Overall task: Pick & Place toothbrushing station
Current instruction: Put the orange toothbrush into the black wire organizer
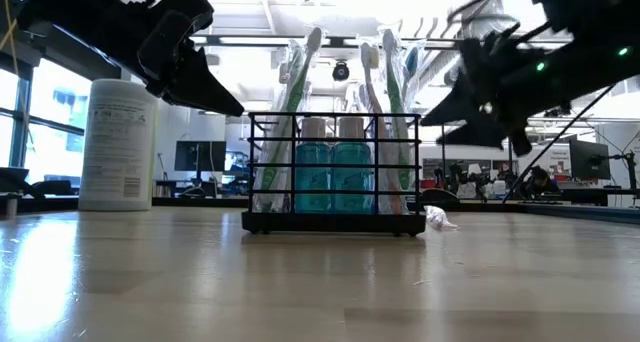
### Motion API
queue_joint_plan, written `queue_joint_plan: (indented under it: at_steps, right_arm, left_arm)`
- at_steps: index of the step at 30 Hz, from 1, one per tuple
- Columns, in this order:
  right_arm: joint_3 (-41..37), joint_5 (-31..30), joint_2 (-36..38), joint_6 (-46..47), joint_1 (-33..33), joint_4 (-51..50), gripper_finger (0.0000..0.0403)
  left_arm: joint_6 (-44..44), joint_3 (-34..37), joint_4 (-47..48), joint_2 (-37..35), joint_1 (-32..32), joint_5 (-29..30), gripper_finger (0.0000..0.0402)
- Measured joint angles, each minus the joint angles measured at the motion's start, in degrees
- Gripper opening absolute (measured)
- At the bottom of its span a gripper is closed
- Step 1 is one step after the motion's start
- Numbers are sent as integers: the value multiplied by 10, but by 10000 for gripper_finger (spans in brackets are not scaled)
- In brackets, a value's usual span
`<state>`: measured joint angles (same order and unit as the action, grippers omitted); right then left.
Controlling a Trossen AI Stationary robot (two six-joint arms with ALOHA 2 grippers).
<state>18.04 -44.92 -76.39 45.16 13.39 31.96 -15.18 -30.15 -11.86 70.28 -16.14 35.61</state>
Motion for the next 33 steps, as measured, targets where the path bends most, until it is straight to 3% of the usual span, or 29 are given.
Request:
queue_joint_plan:
  at_steps: [5, 12, 33]
  right_arm:
    - [0, 63, 0, 61, -71, -82, 216]
    - [0, 105, 0, 62, -126, -93, 216]
    - [3, 140, -10, 120, -159, -150, 216]
  left_arm:
    - [2, 0, 0, 0, 0, 1, 22]
    - [3, 0, 0, 0, 0, 1, 22]
    - [16, 0, 0, 0, 0, 0, 22]
